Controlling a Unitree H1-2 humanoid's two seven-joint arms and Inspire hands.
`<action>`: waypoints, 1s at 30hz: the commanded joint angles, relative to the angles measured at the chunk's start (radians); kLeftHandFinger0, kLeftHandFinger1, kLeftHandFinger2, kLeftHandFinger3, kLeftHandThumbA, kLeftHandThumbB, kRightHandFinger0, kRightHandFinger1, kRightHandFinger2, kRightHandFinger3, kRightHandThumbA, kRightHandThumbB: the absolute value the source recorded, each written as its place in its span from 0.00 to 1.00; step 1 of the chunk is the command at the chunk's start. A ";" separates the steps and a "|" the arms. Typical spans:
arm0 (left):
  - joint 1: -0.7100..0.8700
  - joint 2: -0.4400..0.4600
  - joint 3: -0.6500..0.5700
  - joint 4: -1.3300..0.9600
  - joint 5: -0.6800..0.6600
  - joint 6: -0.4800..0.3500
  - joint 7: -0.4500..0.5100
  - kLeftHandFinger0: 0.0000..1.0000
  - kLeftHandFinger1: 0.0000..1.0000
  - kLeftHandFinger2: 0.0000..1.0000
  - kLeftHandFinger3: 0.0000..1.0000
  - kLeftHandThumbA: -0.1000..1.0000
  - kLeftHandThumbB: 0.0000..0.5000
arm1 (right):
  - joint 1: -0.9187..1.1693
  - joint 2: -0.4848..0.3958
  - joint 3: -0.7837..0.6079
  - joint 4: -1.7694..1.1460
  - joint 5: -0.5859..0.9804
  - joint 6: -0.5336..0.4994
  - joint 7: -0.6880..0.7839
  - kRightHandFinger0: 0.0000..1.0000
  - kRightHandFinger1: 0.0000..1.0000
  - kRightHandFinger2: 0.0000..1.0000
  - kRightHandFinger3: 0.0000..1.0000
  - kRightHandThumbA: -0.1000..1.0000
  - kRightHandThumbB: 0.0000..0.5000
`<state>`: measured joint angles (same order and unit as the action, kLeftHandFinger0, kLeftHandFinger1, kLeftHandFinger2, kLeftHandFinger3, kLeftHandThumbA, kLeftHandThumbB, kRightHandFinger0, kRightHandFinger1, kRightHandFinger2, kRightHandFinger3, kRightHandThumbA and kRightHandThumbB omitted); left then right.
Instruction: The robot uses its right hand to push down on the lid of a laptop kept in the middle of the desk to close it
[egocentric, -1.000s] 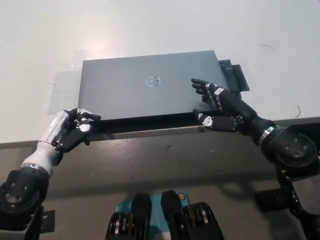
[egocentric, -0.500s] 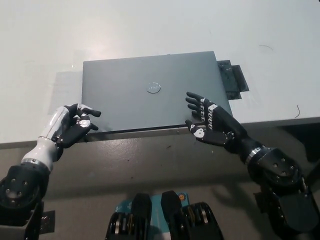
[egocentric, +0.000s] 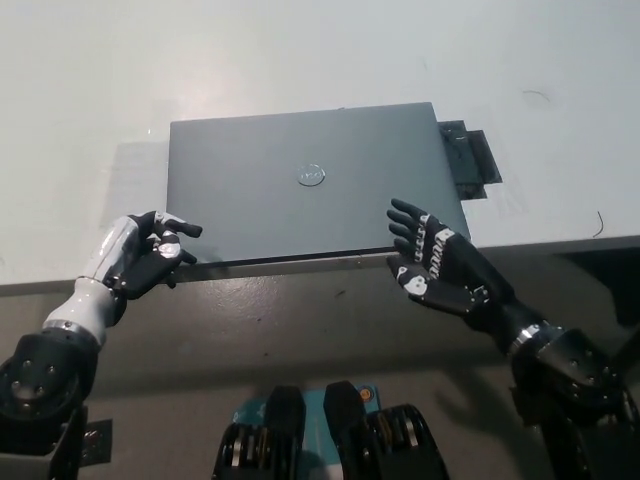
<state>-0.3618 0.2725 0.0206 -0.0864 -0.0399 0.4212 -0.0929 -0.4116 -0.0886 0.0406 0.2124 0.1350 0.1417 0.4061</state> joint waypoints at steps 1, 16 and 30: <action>0.000 0.025 0.009 -0.019 0.007 -0.026 -0.016 0.27 0.45 0.63 0.62 0.02 0.23 | -0.018 -0.046 -0.002 -0.099 0.025 0.053 0.014 1.00 1.00 1.00 1.00 0.47 0.69; 0.020 0.026 0.019 -0.019 0.004 -0.031 -0.013 0.25 0.44 0.61 0.62 0.03 0.24 | 0.036 -0.220 -0.107 -0.552 0.153 0.207 0.005 1.00 1.00 1.00 1.00 0.53 0.79; 0.012 0.024 0.021 -0.030 0.006 -0.023 -0.009 0.29 0.47 0.63 0.64 0.01 0.22 | 0.386 -0.261 -0.356 -0.484 0.198 0.073 -0.054 1.00 1.00 1.00 1.00 0.58 0.70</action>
<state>-0.3292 0.2728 0.0284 -0.0873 -0.0399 0.4178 -0.0927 -0.0689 -0.3268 -0.2419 -0.2668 0.2883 0.2897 0.3930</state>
